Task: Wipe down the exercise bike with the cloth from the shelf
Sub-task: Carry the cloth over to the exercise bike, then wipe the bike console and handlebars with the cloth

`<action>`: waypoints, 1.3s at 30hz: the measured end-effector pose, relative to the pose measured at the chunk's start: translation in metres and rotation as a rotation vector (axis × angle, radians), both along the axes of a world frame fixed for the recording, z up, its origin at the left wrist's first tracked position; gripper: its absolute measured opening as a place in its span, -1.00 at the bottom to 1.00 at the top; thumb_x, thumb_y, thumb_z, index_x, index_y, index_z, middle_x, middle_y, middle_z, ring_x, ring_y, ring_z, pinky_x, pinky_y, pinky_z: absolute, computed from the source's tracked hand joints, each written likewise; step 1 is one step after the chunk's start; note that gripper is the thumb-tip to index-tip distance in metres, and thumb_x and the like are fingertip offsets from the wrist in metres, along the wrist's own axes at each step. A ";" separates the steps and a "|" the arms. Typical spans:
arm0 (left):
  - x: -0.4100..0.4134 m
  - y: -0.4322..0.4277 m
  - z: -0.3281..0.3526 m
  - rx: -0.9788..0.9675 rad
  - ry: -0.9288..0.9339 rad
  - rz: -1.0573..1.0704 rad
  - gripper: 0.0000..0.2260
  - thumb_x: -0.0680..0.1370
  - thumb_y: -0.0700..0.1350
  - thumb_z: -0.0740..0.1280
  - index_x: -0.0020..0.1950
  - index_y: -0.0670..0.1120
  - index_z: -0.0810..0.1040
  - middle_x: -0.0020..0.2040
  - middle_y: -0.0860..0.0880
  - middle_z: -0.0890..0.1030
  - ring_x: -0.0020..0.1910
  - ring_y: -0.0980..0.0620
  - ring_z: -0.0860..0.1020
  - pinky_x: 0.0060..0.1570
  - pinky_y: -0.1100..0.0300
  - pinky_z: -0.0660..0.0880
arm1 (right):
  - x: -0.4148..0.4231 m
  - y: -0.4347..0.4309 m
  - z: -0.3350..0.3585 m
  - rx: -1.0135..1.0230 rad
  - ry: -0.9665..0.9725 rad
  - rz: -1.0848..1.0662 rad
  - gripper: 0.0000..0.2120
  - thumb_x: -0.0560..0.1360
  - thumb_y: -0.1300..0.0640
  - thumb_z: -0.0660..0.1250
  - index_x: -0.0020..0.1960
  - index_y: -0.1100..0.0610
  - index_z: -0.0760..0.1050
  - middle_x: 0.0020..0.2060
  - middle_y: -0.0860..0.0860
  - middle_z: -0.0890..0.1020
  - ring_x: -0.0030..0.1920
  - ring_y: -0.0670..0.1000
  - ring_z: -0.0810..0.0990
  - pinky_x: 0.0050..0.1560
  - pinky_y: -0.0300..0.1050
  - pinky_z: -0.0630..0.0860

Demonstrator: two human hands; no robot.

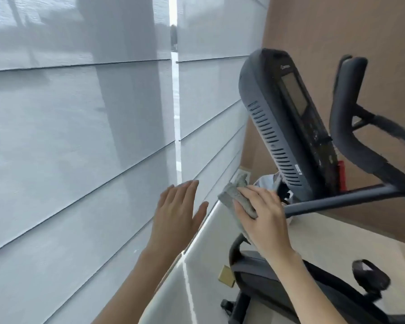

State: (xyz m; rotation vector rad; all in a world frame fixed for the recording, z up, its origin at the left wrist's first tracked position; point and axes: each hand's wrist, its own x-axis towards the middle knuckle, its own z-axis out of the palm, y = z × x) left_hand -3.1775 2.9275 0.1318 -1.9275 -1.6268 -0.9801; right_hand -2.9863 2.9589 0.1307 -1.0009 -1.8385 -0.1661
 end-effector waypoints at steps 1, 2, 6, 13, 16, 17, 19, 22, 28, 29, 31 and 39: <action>0.002 0.016 0.006 0.017 -0.003 -0.051 -0.58 0.57 0.05 0.17 0.23 -0.23 0.54 0.11 -0.11 0.62 0.04 -0.11 0.59 0.15 -0.01 0.48 | 0.004 0.005 0.009 0.024 0.000 -0.046 -0.73 0.49 0.05 0.31 0.08 0.19 0.61 -0.01 0.07 0.63 -0.02 0.04 0.52 0.12 -0.19 0.41; 0.005 0.032 0.013 0.034 -0.006 -0.107 -0.58 0.57 0.05 0.17 0.23 -0.22 0.54 0.13 -0.11 0.61 0.06 -0.12 0.59 0.16 -0.02 0.47 | 0.010 0.010 0.017 0.052 -0.003 -0.096 -0.72 0.49 0.03 0.30 0.08 0.19 0.61 0.00 0.07 0.63 -0.01 0.04 0.52 0.13 -0.21 0.38; 0.023 0.094 0.037 0.102 0.003 -0.293 -0.58 0.58 0.05 0.18 0.26 -0.23 0.52 0.17 -0.13 0.59 0.13 -0.12 0.57 0.19 -0.04 0.46 | 0.033 0.033 0.047 0.135 0.002 -0.268 -0.72 0.51 0.03 0.29 0.09 0.18 0.60 0.01 0.05 0.62 0.00 0.04 0.51 0.11 -0.15 0.42; 0.066 0.173 0.077 0.223 0.034 -0.452 -0.55 0.61 0.05 0.14 0.34 -0.24 0.45 0.32 -0.16 0.50 0.32 -0.13 0.45 0.37 0.01 0.26 | 0.072 0.073 0.094 0.337 -0.005 -0.489 -0.74 0.52 0.09 0.30 0.09 0.23 0.59 0.01 0.12 0.63 -0.02 0.13 0.52 0.07 -0.13 0.44; 0.083 0.202 0.095 0.294 0.072 -0.452 -0.52 0.60 0.06 0.13 0.37 -0.24 0.42 0.37 -0.18 0.44 0.37 -0.14 0.40 0.39 -0.07 0.26 | 0.086 0.091 0.125 0.443 -0.049 -0.570 -0.77 0.52 0.13 0.32 0.08 0.25 0.59 0.02 0.14 0.63 -0.03 0.19 0.55 0.09 -0.12 0.41; 0.088 0.211 0.100 0.306 0.082 -0.444 -0.52 0.60 0.06 0.13 0.38 -0.24 0.40 0.39 -0.18 0.42 0.38 -0.15 0.38 0.39 -0.10 0.26 | 0.088 0.097 0.137 0.480 -0.064 -0.596 -0.78 0.52 0.14 0.33 0.08 0.25 0.59 0.02 0.14 0.63 -0.03 0.21 0.55 0.08 -0.06 0.43; 0.099 0.226 0.109 0.317 0.114 -0.429 -0.51 0.60 0.07 0.14 0.41 -0.23 0.38 0.41 -0.19 0.39 0.41 -0.16 0.34 0.40 -0.14 0.25 | 0.091 0.108 0.160 0.537 -0.096 -0.651 -0.81 0.51 0.17 0.35 0.06 0.25 0.60 0.00 0.13 0.64 -0.05 0.22 0.55 0.04 0.01 0.45; 0.115 0.243 0.118 0.345 0.163 -0.424 -0.49 0.61 0.08 0.15 0.43 -0.23 0.35 0.42 -0.19 0.37 0.42 -0.16 0.31 0.42 -0.13 0.21 | 0.095 0.123 0.188 0.586 -0.175 -0.733 -0.82 0.50 0.17 0.36 0.05 0.22 0.61 0.00 0.10 0.64 -0.05 0.20 0.53 0.05 -0.14 0.34; 0.127 0.263 0.123 0.392 0.145 -0.440 -0.51 0.58 0.03 0.23 0.37 -0.28 0.40 0.37 -0.22 0.43 0.39 -0.17 0.36 0.41 -0.13 0.23 | 0.101 0.154 0.202 0.529 -0.414 -0.923 -0.81 0.43 0.22 0.37 0.03 0.16 0.62 0.03 0.07 0.63 0.01 0.17 0.46 -0.07 0.11 0.45; 0.127 0.265 0.122 0.406 0.140 -0.457 -0.52 0.58 0.03 0.23 0.36 -0.28 0.41 0.36 -0.22 0.44 0.39 -0.18 0.37 0.41 -0.13 0.24 | 0.102 0.157 0.201 0.496 -0.452 -0.967 -0.80 0.42 0.22 0.36 0.04 0.15 0.61 0.05 0.07 0.63 0.04 0.15 0.44 -0.05 0.09 0.43; 0.124 0.268 0.122 0.431 0.129 -0.491 -0.53 0.59 0.02 0.19 0.36 -0.28 0.41 0.35 -0.22 0.45 0.38 -0.18 0.38 0.41 -0.10 0.23 | 0.102 0.161 0.203 0.426 -0.471 -1.011 -0.80 0.41 0.23 0.37 0.03 0.14 0.61 0.05 0.07 0.62 0.08 0.17 0.47 -0.02 0.08 0.37; 0.118 0.279 0.123 0.506 0.113 -0.578 -0.59 0.57 -0.03 0.24 0.31 -0.27 0.47 0.31 -0.21 0.50 0.33 -0.17 0.43 0.40 -0.07 0.22 | 0.101 0.175 0.237 0.041 -0.409 -1.097 -0.77 0.55 0.05 0.21 -0.08 0.20 0.53 -0.19 0.07 0.57 -0.10 0.10 0.41 -0.17 -0.08 0.30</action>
